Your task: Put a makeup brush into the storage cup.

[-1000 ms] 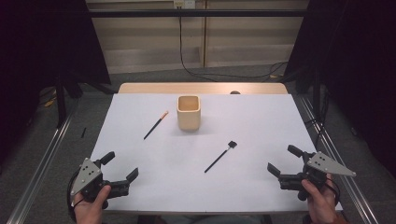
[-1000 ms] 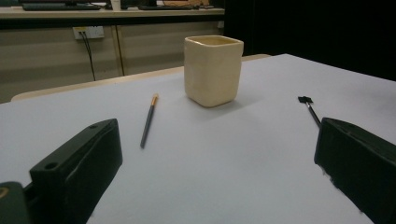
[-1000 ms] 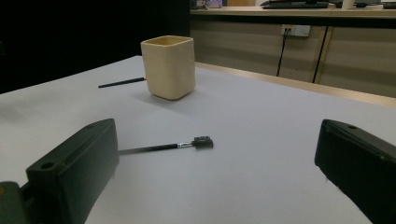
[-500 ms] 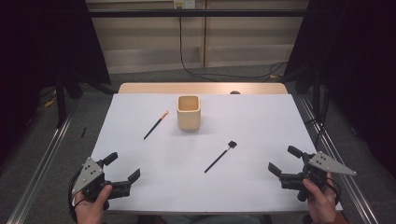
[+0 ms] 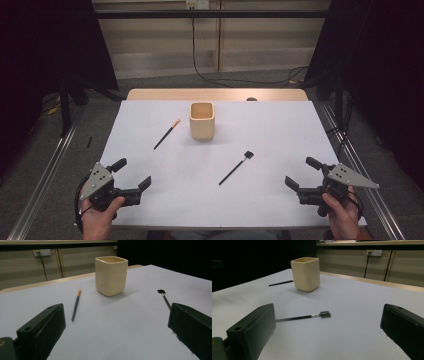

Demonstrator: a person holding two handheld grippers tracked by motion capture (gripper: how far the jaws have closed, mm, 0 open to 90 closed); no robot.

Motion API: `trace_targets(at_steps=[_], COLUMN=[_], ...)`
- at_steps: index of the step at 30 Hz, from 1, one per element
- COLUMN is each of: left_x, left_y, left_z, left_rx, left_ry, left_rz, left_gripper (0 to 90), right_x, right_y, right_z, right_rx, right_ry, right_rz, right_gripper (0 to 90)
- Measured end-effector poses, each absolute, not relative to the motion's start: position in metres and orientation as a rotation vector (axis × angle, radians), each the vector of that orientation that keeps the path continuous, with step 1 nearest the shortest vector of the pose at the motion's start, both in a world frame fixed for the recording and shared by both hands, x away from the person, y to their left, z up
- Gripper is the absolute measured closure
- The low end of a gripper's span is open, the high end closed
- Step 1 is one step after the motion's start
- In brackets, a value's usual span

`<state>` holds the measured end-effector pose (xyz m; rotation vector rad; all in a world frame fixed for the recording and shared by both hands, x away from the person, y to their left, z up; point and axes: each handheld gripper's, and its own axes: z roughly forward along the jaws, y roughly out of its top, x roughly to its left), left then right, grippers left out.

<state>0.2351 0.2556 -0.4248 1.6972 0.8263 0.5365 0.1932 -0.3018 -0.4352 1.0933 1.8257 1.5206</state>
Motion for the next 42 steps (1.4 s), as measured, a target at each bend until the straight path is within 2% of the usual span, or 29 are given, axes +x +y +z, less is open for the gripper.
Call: trace_targets(at_steps=[11,32,42], left_x=[0.255,0.296,0.324], left_y=[0.247,0.216,0.208], left_z=[-0.416,-0.400,-0.392], left_rx=[1.693,1.793,1.761], left_ry=[0.814,0.746,0.753], left_rz=[0.503,0.504,0.488], left_gripper=[2.5,2.1,1.8], right_x=[0.194,0.195,0.195], right_y=[-0.302,-0.303,-0.303], right_z=[-0.437,-0.437,-0.437], right_rx=[1.103,1.109,1.101], right_ry=[1.843,1.843,1.844], right_rz=[1.521,1.531,1.529], right_gripper=[0.0,0.0,0.0])
